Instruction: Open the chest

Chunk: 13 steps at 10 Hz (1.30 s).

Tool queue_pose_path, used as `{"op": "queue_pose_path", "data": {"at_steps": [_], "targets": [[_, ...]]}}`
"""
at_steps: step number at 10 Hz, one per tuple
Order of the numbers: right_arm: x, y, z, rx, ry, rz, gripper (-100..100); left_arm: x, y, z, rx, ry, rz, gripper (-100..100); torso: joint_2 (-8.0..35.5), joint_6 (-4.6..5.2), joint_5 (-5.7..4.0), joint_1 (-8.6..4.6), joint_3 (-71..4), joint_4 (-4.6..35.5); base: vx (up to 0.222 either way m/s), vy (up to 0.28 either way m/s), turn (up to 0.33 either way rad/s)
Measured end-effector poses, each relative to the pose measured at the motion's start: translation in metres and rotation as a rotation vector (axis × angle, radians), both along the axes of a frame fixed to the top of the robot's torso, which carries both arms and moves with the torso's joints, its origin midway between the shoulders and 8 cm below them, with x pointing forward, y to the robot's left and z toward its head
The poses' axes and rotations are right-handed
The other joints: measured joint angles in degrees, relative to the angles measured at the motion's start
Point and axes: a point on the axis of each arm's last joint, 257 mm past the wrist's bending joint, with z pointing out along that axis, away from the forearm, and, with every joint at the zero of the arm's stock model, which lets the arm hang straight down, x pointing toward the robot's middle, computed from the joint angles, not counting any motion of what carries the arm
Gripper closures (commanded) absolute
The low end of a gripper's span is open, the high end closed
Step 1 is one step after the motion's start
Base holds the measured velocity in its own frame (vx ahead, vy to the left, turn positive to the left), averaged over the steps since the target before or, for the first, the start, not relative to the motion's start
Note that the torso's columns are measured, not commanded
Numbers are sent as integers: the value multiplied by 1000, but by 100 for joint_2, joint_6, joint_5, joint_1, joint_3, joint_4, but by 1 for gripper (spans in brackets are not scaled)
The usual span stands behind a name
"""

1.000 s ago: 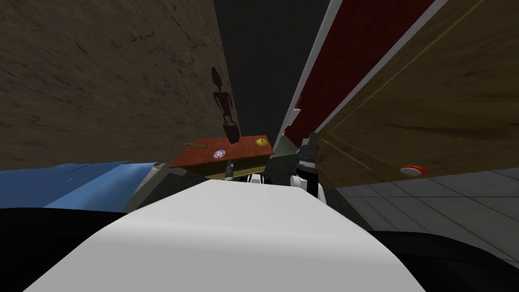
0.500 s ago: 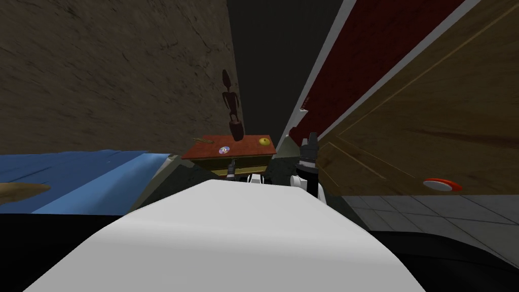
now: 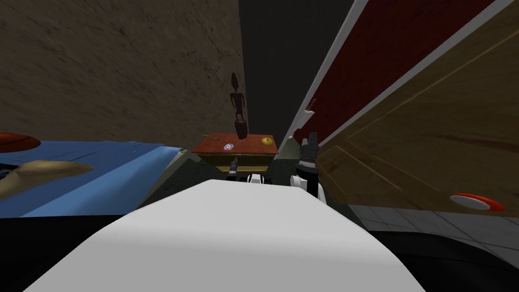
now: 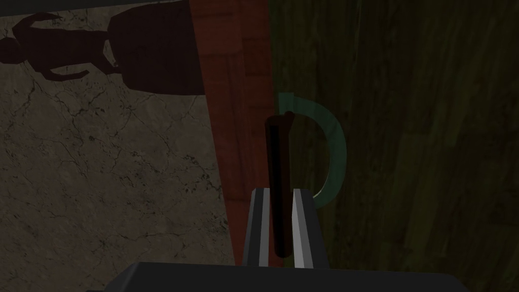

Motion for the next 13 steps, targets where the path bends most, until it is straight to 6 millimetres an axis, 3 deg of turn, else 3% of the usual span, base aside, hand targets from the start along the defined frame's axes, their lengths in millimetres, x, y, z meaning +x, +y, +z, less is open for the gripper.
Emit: {"op": "queue_pose_path", "data": {"at_steps": [4, 8, 13], "targets": [[0, 0, 0, 0, 0, 0, 0, 14, -8, -1, -2, 1, -36, 100, -5, -3, 0, 2, -3, -3, -48, -11, 60], [0, 0, 0, 0, 0, 0, 0, 38, -20, 6, -3, 10, -49, 100, 34, 1, -8, -22, 18, 17, -179, 10, 12], [0, 0, 0, 0, 0, 0, 0, 43, -24, 5, -3, 21, -61, 100, 22, -1, -12, -16, 11, 21, -182, -9, 28]]}}
